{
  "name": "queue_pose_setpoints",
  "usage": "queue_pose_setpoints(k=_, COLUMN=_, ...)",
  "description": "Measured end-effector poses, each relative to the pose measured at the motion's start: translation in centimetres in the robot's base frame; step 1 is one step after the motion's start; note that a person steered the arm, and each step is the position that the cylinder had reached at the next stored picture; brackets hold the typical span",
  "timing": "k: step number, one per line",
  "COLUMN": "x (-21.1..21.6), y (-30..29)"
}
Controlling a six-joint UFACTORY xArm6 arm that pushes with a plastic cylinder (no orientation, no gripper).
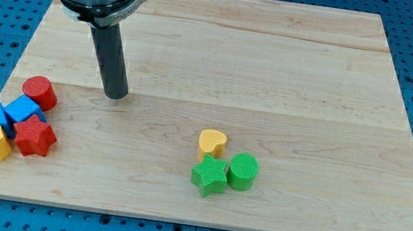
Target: Slide the blue triangle to the right of the red star
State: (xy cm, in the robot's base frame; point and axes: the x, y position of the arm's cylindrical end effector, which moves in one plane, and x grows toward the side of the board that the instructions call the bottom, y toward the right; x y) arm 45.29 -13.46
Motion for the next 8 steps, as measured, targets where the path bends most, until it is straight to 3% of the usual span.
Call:
queue_pose_setpoints(k=4, x=2.4, y=0.7)
queue_pose_setpoints(k=5, x=4.5, y=4.1)
queue_pose_setpoints(k=7, x=16.4, y=4.5)
queue_pose_setpoints(k=8, x=16.4, y=4.5)
